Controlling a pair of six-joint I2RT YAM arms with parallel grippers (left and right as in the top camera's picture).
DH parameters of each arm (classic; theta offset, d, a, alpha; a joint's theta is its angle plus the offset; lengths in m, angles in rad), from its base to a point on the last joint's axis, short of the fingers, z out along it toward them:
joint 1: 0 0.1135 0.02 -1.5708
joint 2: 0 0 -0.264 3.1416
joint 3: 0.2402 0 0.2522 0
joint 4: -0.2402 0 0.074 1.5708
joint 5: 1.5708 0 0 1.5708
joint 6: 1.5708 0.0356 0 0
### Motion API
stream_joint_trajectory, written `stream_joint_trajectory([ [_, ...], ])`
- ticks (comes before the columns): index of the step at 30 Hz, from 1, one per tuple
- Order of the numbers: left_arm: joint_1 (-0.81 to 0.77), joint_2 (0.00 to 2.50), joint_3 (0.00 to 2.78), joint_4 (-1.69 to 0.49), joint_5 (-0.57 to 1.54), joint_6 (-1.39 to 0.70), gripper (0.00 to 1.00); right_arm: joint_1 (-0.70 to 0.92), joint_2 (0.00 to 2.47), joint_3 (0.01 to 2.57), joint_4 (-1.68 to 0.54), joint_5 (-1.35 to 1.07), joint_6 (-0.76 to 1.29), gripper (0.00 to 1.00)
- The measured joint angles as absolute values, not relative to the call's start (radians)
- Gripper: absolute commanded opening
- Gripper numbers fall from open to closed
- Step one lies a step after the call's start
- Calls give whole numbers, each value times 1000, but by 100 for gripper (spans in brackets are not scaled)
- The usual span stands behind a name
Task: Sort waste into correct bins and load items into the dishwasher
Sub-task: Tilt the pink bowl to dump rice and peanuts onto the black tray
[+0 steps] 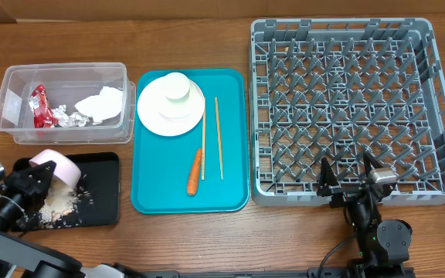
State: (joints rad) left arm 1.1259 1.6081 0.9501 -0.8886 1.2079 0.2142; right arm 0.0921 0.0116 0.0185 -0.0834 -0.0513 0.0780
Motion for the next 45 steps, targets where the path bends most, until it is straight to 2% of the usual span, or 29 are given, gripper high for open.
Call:
stream_joint_trajectory([
  [18,1126,1608,921,-939,1390,248,4,92,12,19,-84,-52,78,100],
  [23,1126,1608,920,-1036,1404,310,4,92,12,19,-83,-52,78,100],
  [45,1127,1608,918,-1085,1425,430,4,92,12,19,-83,-52,78,100],
])
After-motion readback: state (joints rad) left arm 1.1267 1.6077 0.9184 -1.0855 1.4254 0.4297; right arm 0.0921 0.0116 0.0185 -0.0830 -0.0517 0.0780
